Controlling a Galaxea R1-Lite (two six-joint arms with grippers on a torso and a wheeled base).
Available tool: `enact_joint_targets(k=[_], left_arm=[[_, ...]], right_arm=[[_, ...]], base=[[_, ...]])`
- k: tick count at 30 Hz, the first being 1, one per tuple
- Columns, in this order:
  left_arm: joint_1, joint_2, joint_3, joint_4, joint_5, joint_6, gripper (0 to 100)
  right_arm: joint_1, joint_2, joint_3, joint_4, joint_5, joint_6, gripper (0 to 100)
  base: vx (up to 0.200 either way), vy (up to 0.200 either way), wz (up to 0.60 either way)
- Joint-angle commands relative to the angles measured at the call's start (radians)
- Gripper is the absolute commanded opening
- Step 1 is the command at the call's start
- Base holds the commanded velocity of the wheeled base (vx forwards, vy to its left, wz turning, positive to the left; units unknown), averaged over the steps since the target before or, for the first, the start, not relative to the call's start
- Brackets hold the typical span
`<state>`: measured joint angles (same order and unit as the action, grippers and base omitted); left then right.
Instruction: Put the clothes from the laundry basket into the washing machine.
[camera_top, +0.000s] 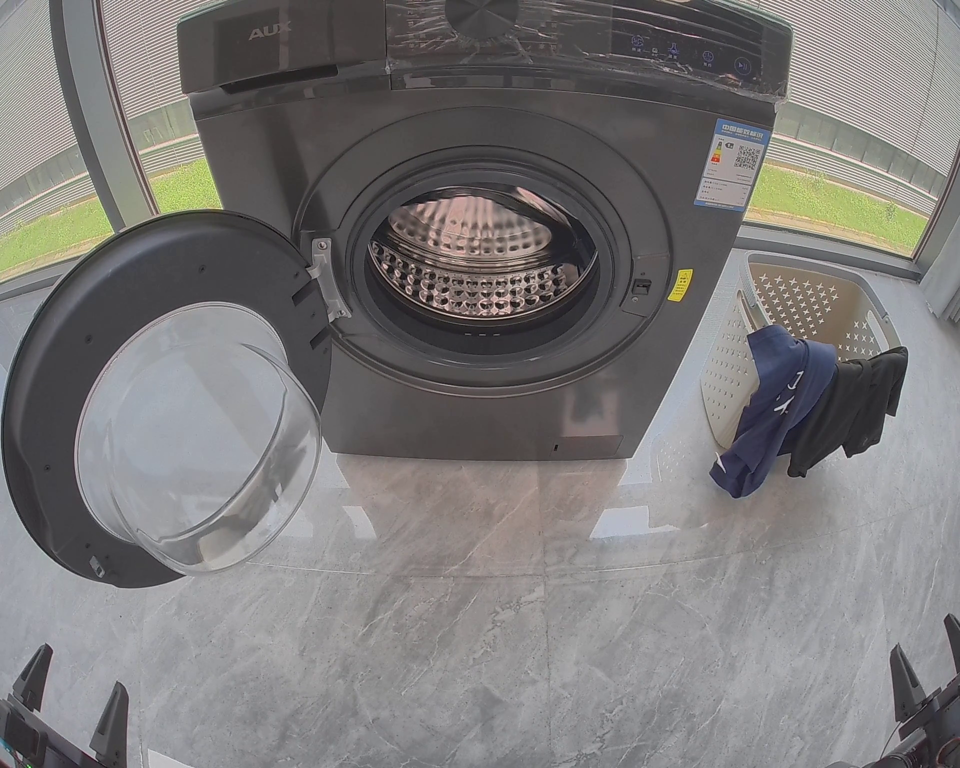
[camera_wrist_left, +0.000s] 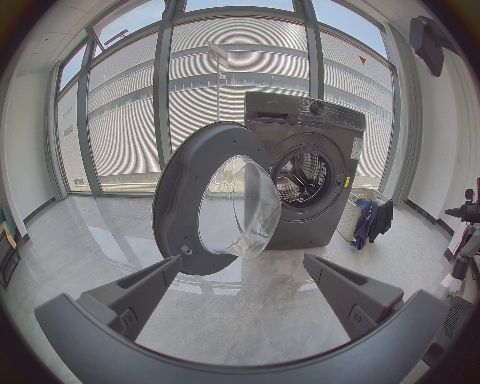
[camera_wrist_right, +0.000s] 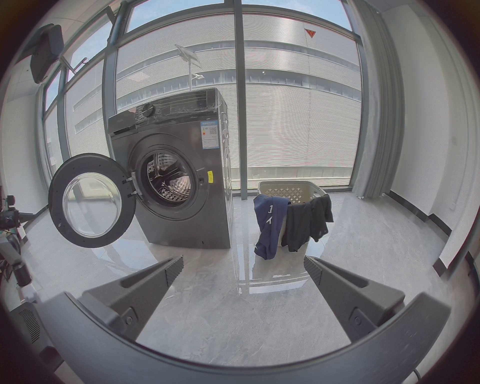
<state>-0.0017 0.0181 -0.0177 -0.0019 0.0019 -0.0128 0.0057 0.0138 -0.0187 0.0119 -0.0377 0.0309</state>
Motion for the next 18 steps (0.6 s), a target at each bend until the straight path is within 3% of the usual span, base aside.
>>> enact_joint_targets(k=[1, 3, 6, 18], left_arm=[[0.000, -0.017, 0.018, 0.000, 0.001, -0.003, 100], [0.000, -0.017, 0.018, -0.001, 0.001, -0.004, 100], [0.000, -0.017, 0.018, 0.000, 0.003, -0.006, 100], [0.000, -0.017, 0.018, -0.001, 0.004, -0.009, 100]], right_arm=[[-0.003, -0.005, 0.019, -0.012, 0.016, -0.006, 100], [-0.003, -0.005, 0.019, -0.012, 0.032, -0.032, 100], [-0.003, -0.006, 0.019, -0.012, 0.059, -0.031, 100], [-0.003, -0.008, 0.019, -0.012, 0.059, -0.031, 100]], base=[[0.000, 0.000, 0.00], [0.000, -0.200, 0.00], [0.000, -0.200, 0.00], [0.000, -0.200, 0.00]])
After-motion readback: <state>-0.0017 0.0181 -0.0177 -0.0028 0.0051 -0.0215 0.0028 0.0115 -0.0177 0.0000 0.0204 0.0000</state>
